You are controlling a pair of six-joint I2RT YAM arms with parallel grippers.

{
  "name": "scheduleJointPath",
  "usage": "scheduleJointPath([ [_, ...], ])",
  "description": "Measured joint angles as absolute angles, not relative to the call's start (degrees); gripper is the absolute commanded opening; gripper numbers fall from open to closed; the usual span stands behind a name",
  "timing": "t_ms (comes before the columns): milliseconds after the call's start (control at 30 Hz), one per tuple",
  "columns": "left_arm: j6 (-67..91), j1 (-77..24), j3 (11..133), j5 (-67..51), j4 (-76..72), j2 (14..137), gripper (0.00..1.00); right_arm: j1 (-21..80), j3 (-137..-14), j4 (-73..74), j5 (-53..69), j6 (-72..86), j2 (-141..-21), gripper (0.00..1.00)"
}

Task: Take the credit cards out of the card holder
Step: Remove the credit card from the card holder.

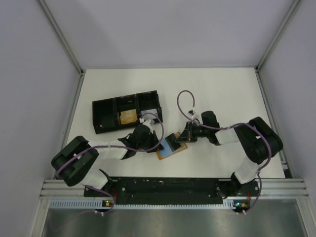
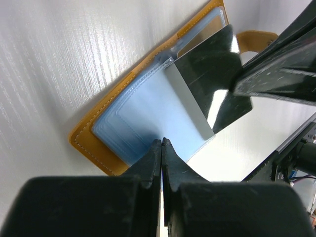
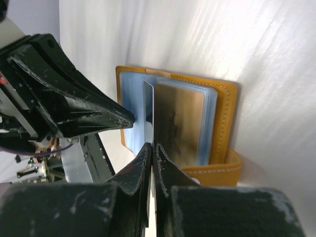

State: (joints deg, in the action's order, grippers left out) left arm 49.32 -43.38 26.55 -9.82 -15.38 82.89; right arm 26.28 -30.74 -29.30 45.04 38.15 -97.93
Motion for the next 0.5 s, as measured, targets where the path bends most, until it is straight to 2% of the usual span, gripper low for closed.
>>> scheduleJointPath([
  [200, 49.0, -43.4, 26.5, -9.5, -15.1, 82.5, 0.0, 23.5, -30.7, -25.6, 43.7, 36.3, -92.4, 0.0],
  [267, 48.4, -43.4, 26.4, -9.0, -14.5, 81.7, 0.04, 23.0, -30.5, -24.7, 43.0, 36.0, -90.7, 0.0],
  [367, 46.8, -43.4, 26.2, -7.4, -12.4, 79.1, 0.22, 22.7, -29.9, -22.4, 42.2, 36.0, -87.5, 0.0],
  [400, 46.1, -43.5, 26.2, -6.6, -11.4, 77.5, 0.33, 22.7, -29.8, -21.7, 41.9, 36.1, -86.2, 0.0],
  [500, 42.5, -44.5, 26.2, -3.8, -9.9, 72.0, 0.59, 22.7, -29.6, -19.6, 41.0, 37.0, -82.5, 0.0],
])
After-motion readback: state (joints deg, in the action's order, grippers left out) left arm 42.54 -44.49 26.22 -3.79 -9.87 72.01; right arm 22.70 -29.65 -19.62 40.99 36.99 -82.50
